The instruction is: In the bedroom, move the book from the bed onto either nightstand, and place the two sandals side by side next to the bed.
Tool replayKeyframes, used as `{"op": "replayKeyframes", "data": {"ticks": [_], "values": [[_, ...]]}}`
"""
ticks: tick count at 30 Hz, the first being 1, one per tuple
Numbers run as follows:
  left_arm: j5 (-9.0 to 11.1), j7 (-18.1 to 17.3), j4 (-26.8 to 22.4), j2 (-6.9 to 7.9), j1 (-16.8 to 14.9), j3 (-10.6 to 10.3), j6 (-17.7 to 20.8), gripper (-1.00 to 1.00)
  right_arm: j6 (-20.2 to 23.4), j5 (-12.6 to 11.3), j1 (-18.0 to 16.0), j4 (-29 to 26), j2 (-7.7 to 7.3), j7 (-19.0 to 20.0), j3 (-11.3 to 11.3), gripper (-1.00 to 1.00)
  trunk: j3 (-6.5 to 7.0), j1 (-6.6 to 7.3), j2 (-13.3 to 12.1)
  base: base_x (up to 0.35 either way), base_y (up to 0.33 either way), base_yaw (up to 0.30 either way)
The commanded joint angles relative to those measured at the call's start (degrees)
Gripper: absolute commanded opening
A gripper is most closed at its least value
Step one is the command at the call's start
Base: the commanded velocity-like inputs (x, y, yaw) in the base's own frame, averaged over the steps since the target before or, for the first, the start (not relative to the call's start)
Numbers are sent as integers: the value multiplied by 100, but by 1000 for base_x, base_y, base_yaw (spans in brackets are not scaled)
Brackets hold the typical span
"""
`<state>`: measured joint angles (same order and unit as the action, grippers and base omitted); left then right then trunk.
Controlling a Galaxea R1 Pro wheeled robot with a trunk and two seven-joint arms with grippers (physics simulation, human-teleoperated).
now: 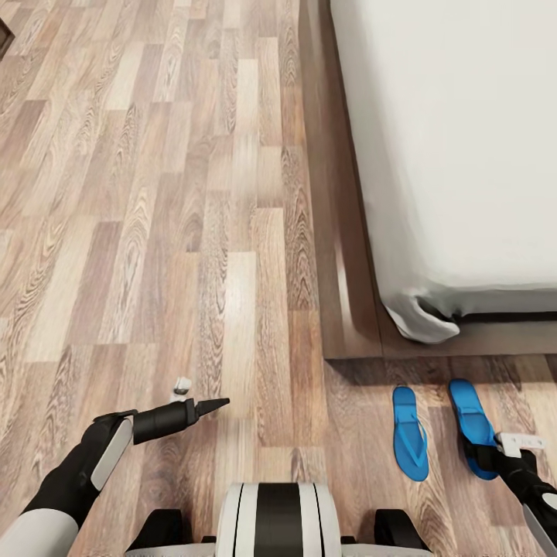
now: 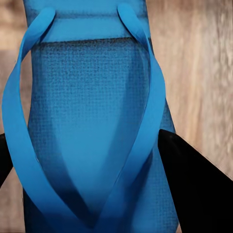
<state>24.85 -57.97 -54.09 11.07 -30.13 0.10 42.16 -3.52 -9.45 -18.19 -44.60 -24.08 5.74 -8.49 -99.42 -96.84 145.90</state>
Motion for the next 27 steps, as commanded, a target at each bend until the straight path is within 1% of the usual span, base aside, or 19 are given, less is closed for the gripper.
{"op": "replayKeyframes", "data": {"ticks": [1, 11, 18, 27], "values": [[23, -4, 1, -6, -1, 0, 35, 100, -11, -66, -2, 4, 0, 34, -11, -100, -25, -2, 2, 0, 0, 0], [20, -4, 3, -21, -1, 0, 29, 100, -9, -66, 0, 4, 0, 29, -21, -100, -247, -27, 16, 0, 0, 0], [27, -9, 3, -18, -1, 8, 28, 100, -9, -66, 0, 7, 0, 27, -17, -100, -247, -27, 16, 0, 12, 0], [28, -7, 12, -17, -1, 8, 24, 100, -9, -66, -1, 13, 0, 27, -13, -100, -247, -27, 16, 0, 224, 0]]}}
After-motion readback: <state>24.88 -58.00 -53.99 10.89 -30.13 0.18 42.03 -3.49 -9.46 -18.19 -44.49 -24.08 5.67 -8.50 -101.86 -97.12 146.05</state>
